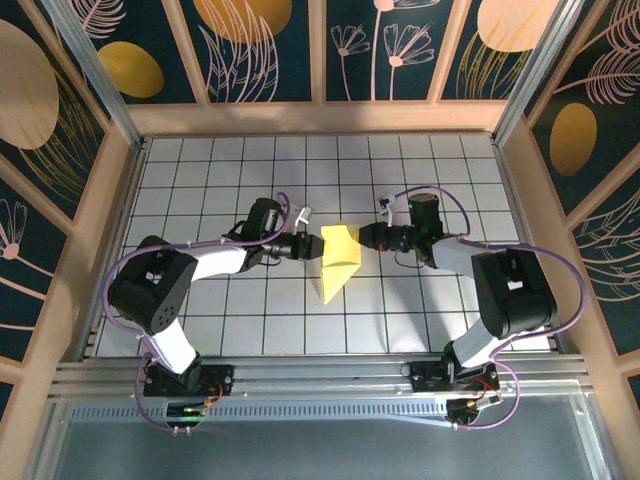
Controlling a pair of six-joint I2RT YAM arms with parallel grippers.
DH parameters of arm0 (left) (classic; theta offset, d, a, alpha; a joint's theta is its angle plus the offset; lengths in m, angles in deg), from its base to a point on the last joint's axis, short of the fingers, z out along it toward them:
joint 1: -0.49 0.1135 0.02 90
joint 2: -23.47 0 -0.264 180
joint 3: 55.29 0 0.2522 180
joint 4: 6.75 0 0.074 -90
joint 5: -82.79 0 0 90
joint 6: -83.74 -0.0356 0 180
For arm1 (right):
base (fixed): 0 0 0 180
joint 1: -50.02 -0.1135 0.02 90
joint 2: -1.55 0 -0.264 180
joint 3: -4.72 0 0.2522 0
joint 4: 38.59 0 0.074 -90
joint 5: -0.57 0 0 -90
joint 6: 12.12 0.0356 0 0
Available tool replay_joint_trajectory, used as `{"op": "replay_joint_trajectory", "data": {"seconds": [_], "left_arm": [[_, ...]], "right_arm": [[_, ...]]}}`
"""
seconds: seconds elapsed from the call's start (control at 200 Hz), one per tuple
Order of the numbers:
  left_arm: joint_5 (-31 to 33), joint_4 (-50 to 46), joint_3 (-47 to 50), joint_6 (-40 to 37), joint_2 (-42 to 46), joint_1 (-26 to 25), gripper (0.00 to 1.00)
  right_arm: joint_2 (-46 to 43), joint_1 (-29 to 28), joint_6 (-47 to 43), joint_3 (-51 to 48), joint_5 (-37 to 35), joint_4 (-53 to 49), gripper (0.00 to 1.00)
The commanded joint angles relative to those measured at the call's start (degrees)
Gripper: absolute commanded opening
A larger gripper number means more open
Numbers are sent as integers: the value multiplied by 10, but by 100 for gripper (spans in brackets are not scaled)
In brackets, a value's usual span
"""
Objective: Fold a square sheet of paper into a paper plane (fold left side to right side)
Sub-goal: Place the paper at the center of the table, then fold the wing for the fifth time at the center of the table.
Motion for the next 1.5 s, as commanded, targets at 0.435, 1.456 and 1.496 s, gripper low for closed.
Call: {"op": "replay_joint_trajectory", "data": {"seconds": [0.435,1.456,1.496], "left_arm": [[360,-290,-80,-162,119,-112,47],[640,-438,-237,-190,-96,-333,49],[641,-437,-237,-188,-98,-333,47]], "right_arm": [[54,-2,122,74,-130,-171,0],[68,-1,174,85,-128,-201,0],[68,-1,175,85,-127,-201,0]]}}
